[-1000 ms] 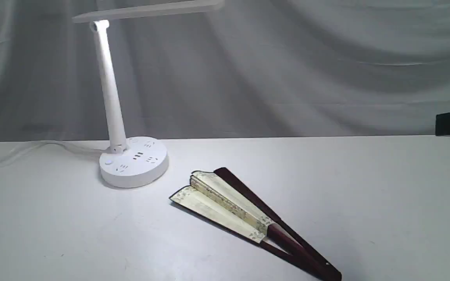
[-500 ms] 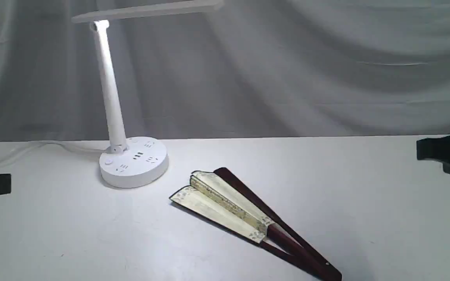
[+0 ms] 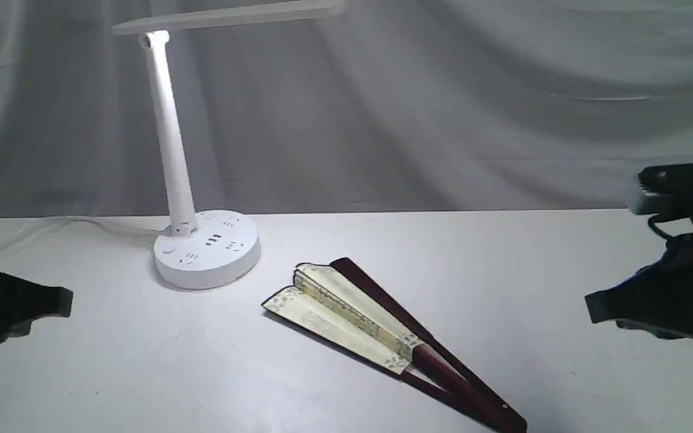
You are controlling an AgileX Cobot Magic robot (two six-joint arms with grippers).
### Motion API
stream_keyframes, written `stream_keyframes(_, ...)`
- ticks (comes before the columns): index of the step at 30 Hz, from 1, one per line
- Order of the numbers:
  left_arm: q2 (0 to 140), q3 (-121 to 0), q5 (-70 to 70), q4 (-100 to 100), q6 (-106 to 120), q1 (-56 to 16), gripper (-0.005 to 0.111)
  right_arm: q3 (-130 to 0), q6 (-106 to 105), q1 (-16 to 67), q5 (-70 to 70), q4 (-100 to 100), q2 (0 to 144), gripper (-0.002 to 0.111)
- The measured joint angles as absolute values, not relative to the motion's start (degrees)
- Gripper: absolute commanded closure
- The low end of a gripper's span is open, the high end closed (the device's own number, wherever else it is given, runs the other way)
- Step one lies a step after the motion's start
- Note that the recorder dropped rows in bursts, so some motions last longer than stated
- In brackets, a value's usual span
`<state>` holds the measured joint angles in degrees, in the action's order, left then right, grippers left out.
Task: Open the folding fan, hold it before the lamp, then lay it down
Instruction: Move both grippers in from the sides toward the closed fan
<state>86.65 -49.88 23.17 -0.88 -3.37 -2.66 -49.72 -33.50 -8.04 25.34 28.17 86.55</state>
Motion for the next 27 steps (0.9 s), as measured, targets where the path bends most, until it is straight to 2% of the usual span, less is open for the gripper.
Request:
stream_keyframes(6, 87.5, -49.97, 25.9, -1.86, -1.06, -2.79, 0.095, -49.72, -35.74, -7.45, 26.74, 28.67, 90.57, 0.086)
stream_keyframes(9, 87.64, -50.11, 26.0, -2.02, 1.05, -4.28, 0.095, -50.68, -37.38, -5.81, 27.42, 28.67, 92.0, 0.081)
stream_keyframes(17, 87.69, -50.11, 26.0, -2.12, 3.04, -11.01, 0.095, -59.22, -38.0, -2.87, 35.58, 31.96, 97.6, 0.08)
stream_keyframes(27, 87.69, -52.01, 29.65, -2.12, 3.15, -15.03, 0.095, -66.39, -39.81, -2.87, 40.83, 40.19, 104.21, 0.08)
